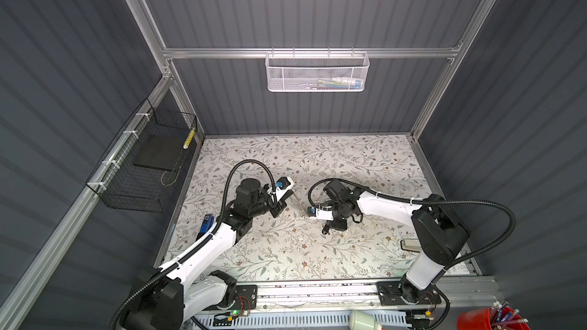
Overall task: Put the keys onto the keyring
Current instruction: 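Close the right gripper on the key fob's loop and adjust the grip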
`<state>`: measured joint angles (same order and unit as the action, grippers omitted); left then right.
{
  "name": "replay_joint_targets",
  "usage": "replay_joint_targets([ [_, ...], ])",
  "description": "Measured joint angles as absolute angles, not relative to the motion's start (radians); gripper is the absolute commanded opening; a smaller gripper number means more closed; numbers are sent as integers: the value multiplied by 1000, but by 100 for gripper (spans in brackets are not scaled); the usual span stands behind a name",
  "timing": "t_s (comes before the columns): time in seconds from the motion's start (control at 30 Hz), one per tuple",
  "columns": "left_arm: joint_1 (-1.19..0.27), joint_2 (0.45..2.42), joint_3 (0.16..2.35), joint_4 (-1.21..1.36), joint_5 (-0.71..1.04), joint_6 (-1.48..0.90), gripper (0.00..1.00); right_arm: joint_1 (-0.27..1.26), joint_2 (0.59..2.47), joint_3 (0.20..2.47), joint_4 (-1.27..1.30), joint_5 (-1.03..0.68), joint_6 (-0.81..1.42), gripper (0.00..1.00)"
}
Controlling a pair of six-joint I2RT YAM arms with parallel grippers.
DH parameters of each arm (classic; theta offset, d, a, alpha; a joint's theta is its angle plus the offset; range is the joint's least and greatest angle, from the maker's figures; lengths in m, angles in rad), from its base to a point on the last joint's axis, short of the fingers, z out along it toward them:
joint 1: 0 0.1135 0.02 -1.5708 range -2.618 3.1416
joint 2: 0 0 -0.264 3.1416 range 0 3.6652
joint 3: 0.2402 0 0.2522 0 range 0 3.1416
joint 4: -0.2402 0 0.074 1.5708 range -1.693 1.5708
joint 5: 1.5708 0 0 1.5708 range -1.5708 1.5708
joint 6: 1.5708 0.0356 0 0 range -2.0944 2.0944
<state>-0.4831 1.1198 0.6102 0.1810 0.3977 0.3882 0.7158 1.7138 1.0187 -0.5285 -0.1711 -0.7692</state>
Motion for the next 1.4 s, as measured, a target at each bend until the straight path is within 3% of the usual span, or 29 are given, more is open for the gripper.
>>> replay_joint_targets([
  [0.47,-483,1135,610,181,405,388,0,708,1714,1005,-440,-94,-725,24],
  [0.8,-483,1135,610,181,406,388,0,707,1642,955,-366,-88,-721,29],
  [1.4,-483,1136,610,181,413,388,0,694,1712,999,-443,-110,-745,31],
])
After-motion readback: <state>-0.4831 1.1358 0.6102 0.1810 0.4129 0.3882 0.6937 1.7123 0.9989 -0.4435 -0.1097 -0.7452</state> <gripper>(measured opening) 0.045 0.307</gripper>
